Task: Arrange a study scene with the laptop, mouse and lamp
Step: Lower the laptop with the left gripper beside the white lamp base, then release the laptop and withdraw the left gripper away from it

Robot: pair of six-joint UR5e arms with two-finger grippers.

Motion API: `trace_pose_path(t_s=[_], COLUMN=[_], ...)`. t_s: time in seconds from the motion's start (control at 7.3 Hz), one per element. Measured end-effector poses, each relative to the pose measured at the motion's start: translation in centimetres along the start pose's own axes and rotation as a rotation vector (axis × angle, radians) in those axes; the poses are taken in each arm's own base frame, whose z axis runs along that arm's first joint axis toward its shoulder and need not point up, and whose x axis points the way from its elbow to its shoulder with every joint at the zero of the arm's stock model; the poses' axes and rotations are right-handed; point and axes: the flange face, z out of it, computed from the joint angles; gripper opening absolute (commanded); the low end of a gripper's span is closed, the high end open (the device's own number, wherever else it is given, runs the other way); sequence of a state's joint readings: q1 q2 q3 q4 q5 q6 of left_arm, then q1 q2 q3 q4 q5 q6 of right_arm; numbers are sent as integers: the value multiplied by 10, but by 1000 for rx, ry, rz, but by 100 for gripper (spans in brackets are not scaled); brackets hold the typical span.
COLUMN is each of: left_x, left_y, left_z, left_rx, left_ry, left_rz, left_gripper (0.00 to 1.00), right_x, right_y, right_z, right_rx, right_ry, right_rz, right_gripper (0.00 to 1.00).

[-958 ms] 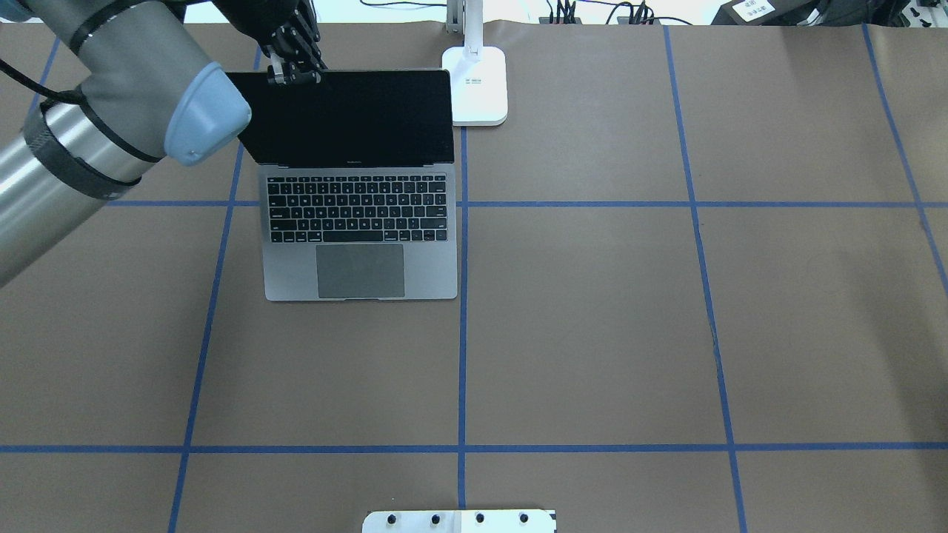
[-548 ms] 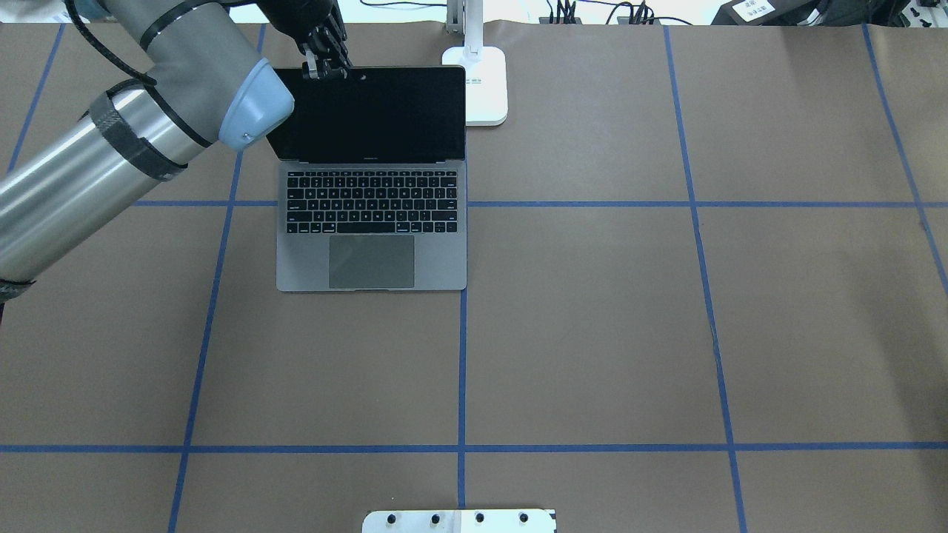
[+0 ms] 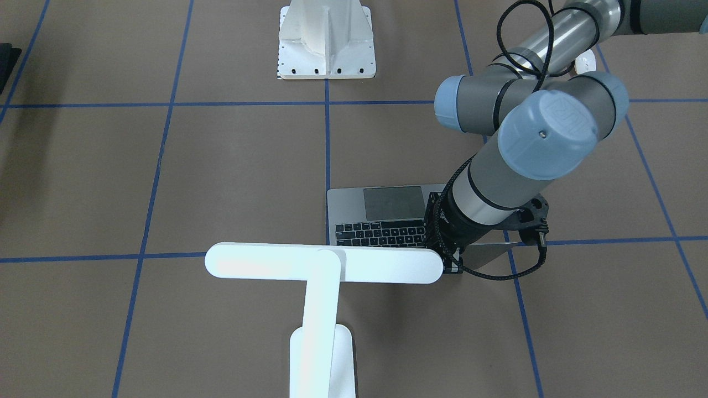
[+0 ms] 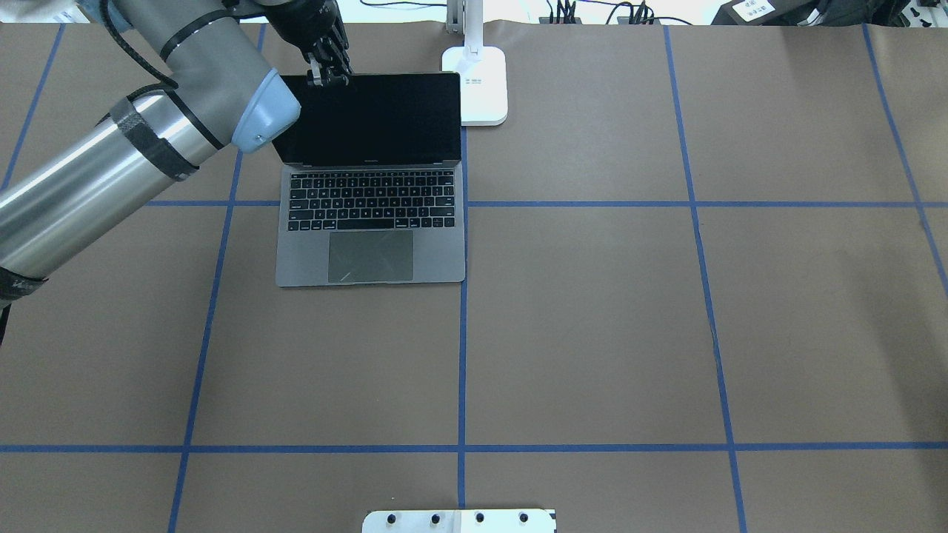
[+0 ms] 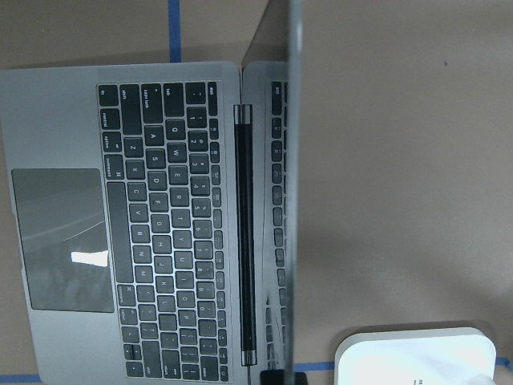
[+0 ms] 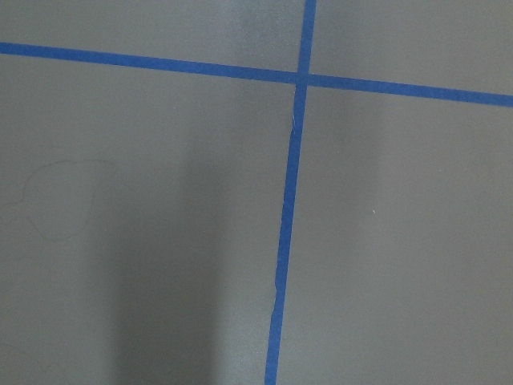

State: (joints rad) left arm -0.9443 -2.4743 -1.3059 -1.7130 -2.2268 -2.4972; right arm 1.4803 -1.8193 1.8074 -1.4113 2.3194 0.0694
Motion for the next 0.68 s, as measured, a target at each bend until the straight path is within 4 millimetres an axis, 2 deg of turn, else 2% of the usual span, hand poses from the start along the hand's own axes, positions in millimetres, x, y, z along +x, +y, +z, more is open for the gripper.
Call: trace_pose_path(t_s=[0.41, 0.68], left_x=[-6, -16], left_y=[6, 8], left_z=[-4, -24], left_rx=[-5, -33], left_ry=[15, 36], left_rz=[28, 67], left_gripper=[100, 100], right_x=[0, 0], right_y=[0, 0], right_z=[0, 0], right_rx=[0, 0], right_ry=[0, 0], right_rz=[1, 0], right_gripper=[100, 100])
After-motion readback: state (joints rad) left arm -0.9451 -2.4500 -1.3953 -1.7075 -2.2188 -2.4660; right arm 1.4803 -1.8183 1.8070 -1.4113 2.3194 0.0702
